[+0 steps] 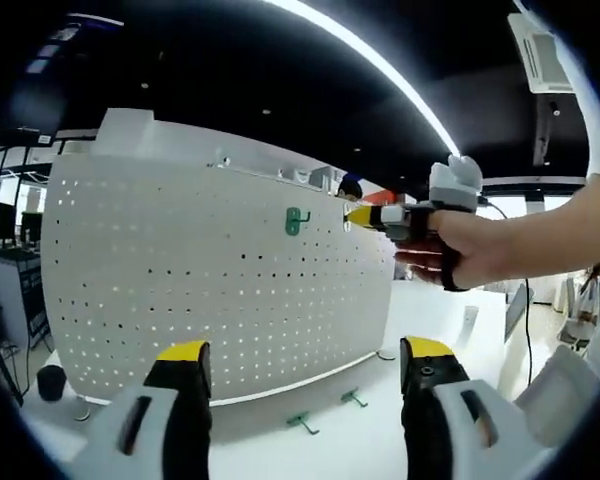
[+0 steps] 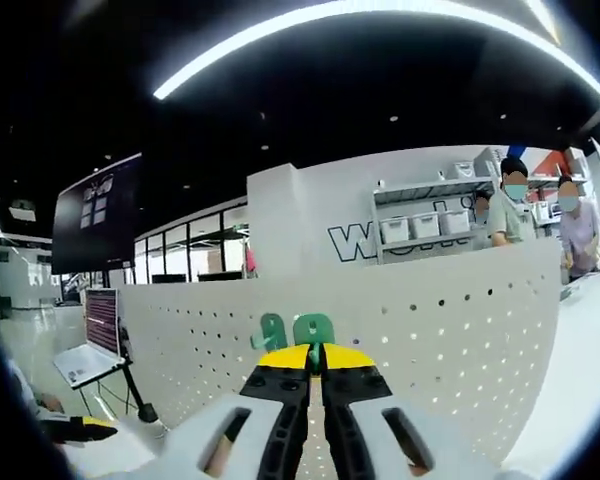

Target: Insert the hook assembly into the mounting plate slot until the hook locks in place.

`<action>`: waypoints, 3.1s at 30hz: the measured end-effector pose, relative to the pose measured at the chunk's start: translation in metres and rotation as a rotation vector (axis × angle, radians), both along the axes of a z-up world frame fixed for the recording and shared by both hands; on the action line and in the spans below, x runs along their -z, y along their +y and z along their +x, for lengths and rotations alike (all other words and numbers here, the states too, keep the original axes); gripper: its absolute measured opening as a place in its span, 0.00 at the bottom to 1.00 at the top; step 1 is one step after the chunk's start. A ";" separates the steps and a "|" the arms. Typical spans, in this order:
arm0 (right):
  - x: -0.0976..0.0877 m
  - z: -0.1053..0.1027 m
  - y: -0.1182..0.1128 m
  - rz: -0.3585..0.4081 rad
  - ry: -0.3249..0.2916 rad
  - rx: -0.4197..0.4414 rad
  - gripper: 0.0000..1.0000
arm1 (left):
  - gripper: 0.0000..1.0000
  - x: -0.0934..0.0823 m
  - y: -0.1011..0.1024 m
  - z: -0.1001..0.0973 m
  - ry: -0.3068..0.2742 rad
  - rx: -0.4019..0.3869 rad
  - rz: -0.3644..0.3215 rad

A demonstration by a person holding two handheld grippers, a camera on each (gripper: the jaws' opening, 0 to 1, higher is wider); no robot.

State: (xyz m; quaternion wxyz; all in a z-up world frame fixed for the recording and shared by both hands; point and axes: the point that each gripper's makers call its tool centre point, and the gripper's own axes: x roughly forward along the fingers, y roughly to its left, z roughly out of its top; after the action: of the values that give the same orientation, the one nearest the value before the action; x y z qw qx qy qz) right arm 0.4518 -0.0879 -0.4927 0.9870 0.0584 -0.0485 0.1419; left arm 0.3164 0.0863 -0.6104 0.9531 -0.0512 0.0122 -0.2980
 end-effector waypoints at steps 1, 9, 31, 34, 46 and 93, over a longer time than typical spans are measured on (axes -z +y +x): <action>-0.001 0.002 0.000 0.000 -0.004 0.003 0.01 | 0.80 0.000 0.001 -0.001 0.000 -0.003 0.001; -0.006 0.019 0.003 -0.023 -0.033 0.017 0.01 | 0.80 0.003 0.008 -0.005 0.007 -0.017 -0.016; 0.005 0.045 0.009 -0.017 -0.025 0.032 0.01 | 0.78 0.018 0.012 -0.007 0.056 -0.029 -0.009; 0.006 0.047 0.009 -0.023 -0.024 0.036 0.01 | 0.78 0.019 0.013 -0.006 0.060 -0.029 -0.007; 0.011 0.050 0.009 0.002 0.011 0.108 0.01 | 0.77 0.022 0.015 -0.006 0.072 -0.030 -0.003; 0.033 0.030 0.018 -0.055 0.064 -0.063 0.65 | 0.76 0.021 0.015 -0.013 0.074 -0.028 0.002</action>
State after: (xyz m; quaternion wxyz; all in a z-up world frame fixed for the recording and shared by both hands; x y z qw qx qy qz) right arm 0.4822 -0.0702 -0.5254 0.9843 0.0373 -0.0111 0.1720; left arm 0.3036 0.1013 -0.6312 0.9562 -0.0615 0.0470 -0.2823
